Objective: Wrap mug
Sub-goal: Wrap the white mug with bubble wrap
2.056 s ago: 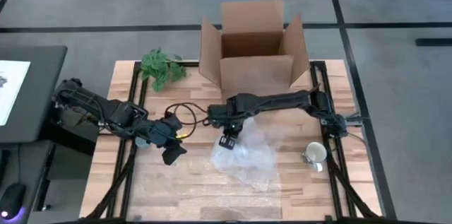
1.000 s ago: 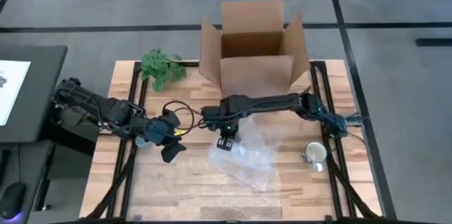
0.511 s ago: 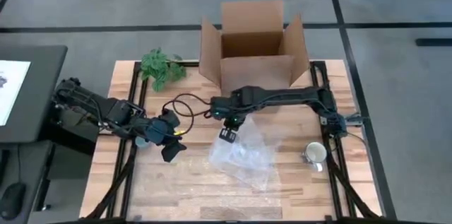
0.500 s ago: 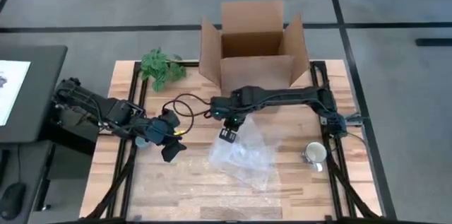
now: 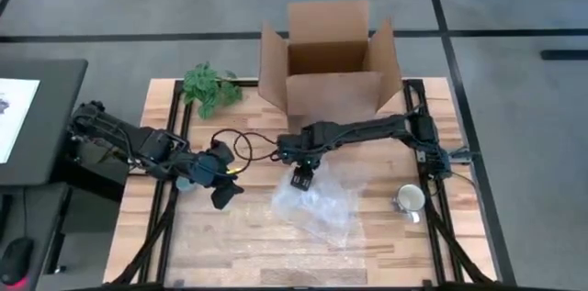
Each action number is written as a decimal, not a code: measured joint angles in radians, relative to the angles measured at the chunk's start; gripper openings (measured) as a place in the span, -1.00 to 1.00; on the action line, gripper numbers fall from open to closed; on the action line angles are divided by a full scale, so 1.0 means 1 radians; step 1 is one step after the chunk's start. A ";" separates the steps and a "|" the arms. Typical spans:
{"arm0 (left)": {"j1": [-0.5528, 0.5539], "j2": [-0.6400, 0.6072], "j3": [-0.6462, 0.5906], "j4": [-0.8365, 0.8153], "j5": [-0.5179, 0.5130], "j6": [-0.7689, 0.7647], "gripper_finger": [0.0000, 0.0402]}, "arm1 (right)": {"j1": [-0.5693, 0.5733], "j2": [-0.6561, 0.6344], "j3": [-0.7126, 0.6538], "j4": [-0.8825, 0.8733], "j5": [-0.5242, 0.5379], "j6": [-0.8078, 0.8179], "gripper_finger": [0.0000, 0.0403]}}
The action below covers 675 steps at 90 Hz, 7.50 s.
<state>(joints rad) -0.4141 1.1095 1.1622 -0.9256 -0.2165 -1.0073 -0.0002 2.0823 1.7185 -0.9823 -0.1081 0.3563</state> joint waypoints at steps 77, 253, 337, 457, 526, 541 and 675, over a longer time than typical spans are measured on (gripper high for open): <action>0.000 0.000 0.000 0.000 -0.016 -0.001 0.12 | 0.018 0.003 0.066 -0.008 0.027 0.054 -0.08; 0.002 -0.142 0.000 -0.001 -0.018 0.000 0.12 | 0.049 -0.002 0.186 -0.140 -0.051 0.055 -1.00; 0.002 -0.259 0.000 -0.005 -0.035 0.062 0.12 | 0.050 0.000 0.103 -0.087 -0.252 0.036 -1.00; 0.002 -0.259 0.000 -0.005 -0.072 0.062 0.12 | 0.004 0.002 0.207 -0.168 -0.113 0.084 -1.00; 0.006 0.034 0.000 0.005 -0.079 -0.072 0.12 | 0.278 -0.190 0.329 -0.583 0.081 0.394 -0.58; 0.054 0.154 0.000 0.169 -0.067 -0.119 0.12 | 0.369 -0.320 0.281 -0.587 0.195 0.456 -0.26; 0.297 0.807 0.266 0.166 0.067 -0.199 -0.74 | 0.438 -0.779 -0.133 -0.464 0.369 0.237 0.11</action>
<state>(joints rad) -0.1174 1.9162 1.4277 -0.7600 -0.1490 -1.2064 0.4381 1.3028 1.5852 -1.4466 0.2611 0.5935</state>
